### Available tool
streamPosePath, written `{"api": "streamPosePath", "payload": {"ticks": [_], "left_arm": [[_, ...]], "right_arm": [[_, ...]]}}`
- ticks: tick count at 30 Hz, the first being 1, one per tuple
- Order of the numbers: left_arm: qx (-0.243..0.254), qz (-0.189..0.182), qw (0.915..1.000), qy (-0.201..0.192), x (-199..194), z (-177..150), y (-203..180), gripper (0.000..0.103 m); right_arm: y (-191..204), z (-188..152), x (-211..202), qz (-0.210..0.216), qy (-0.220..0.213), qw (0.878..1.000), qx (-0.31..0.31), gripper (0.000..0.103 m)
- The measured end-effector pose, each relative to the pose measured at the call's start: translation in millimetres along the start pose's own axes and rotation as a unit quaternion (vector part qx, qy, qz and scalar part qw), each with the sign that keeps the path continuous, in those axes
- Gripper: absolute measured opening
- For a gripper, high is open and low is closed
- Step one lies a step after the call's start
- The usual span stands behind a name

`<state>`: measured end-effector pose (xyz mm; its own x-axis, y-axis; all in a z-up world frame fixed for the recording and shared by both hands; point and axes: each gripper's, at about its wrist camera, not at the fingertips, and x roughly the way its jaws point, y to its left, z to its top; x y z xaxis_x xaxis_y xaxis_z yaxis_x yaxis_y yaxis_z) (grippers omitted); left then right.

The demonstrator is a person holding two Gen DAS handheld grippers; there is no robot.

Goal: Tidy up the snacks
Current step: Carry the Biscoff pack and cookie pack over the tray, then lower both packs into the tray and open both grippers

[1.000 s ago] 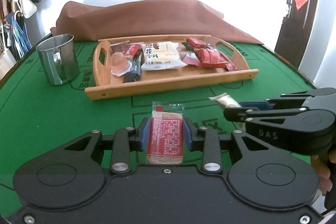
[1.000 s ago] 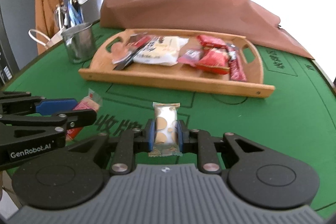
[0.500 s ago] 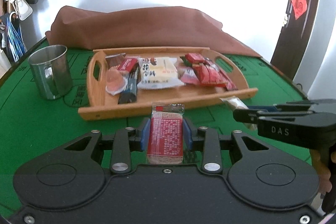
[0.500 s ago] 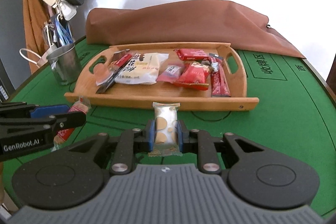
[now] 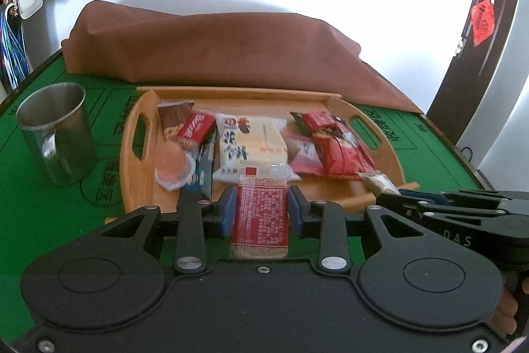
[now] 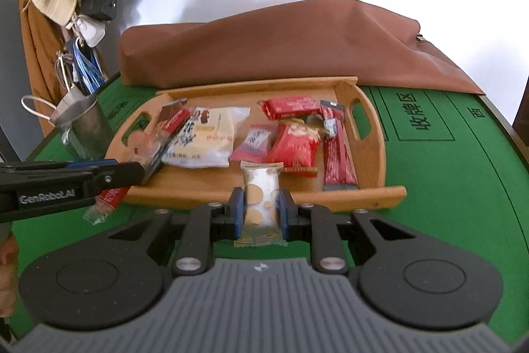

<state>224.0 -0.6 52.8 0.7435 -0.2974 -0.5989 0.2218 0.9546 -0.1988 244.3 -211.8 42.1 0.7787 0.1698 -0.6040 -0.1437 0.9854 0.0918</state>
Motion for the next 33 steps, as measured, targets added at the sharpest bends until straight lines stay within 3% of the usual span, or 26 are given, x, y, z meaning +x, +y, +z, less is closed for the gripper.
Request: {"api": "streamPosePath", "payload": {"ticks": [5,12,21,33], "left_arm": [[0.0,0.025,0.9997,-0.005,22.8,29.8,3.1,0.032],[-0.019,0.046,0.9986,0.019,61.1,58.5,13.9,0.032],[-0.02,0.07,0.996,0.052,103.5,69.9,19.6,0.032],[-0.023,0.08,0.9943,0.067,131.5,74.9,25.2,0.032]], "right_arm": [[-0.1,26.3,17.8,0.005,0.005,1.0,0.009,0.026],[0.0,55.3,52.1,0.013,0.033,0.999,0.031,0.026],[3.9,71.0,85.4,-0.003,0.054,0.998,0.037,0.026],[9.2,79.1,113.4,0.001,0.073,0.996,0.044,0.026]]}}
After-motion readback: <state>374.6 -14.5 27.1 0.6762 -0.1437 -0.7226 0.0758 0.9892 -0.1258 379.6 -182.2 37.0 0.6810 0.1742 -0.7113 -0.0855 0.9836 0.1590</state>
